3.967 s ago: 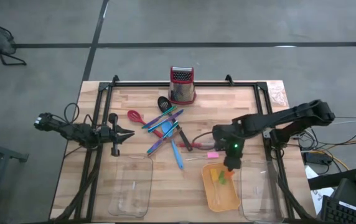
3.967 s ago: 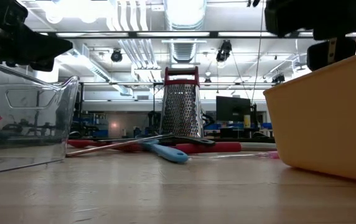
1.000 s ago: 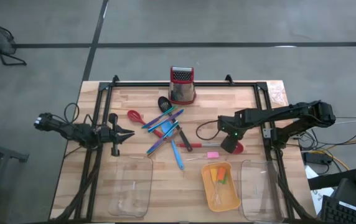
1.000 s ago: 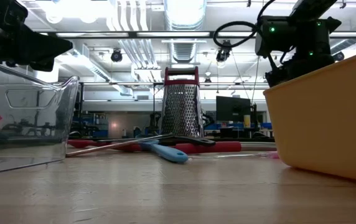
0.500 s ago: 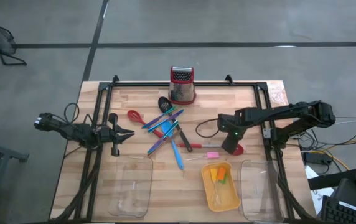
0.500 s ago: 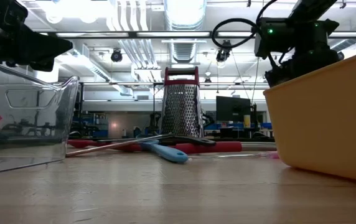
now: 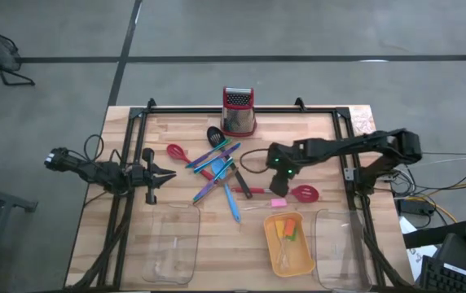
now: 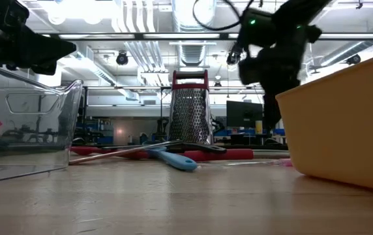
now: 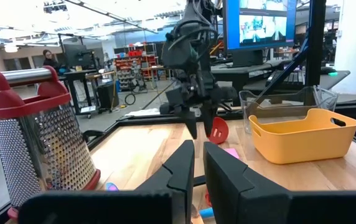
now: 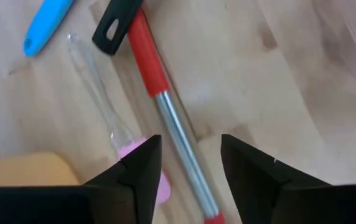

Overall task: Pick & Place Kitchen Items
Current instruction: Adjust the right red serving spoon

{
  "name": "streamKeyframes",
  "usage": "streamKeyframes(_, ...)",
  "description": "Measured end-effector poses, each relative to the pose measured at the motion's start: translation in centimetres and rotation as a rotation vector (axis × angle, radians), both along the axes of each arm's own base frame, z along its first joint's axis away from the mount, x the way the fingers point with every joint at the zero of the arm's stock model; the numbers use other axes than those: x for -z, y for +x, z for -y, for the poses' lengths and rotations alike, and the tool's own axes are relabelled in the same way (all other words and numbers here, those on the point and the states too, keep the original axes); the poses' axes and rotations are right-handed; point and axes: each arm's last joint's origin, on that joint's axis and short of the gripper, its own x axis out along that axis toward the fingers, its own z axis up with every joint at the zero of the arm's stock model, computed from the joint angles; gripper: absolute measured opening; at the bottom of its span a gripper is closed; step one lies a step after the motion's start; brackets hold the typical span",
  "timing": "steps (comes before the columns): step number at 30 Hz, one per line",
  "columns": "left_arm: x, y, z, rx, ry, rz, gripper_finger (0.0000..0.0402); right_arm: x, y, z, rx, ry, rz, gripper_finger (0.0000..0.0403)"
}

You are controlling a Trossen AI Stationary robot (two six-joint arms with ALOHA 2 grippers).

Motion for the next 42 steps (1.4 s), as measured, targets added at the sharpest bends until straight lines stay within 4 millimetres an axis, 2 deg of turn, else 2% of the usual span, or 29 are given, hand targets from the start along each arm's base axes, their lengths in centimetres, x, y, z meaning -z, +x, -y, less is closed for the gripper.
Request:
streamKeyframes(7, 0.0, 0.0, 0.0, 0.0, 0.0, 0.0, 0.0042, 1.0, 3.8, -0.6, -0.126, -0.027, -0.042, 0.0186)
streamKeyframes(17, 0.0, 0.0, 0.0, 0.0, 0.0, 0.0, 0.0042, 3.3, 6.2, -1.5, -0.277, -0.092, -0.182, 0.0178)
streamKeyframes(30, 0.0, 0.0, 0.0, 0.0, 0.0, 0.0, 0.0042, 6.1, 6.9, -1.4, -0.335, -0.11, -0.271, 0.0153)
streamKeyframes(39, 0.0, 0.0, 0.0, 0.0, 0.0, 0.0, 0.0042, 5.2, 6.8, -1.3, -0.348, -0.168, -0.254, 0.0078)
streamKeyframes(42, 0.0, 0.0, 0.0, 0.0, 0.0, 0.0, 0.0042, 5.0, 6.7, -1.3, -0.348, -0.17, -0.248, 0.0068)
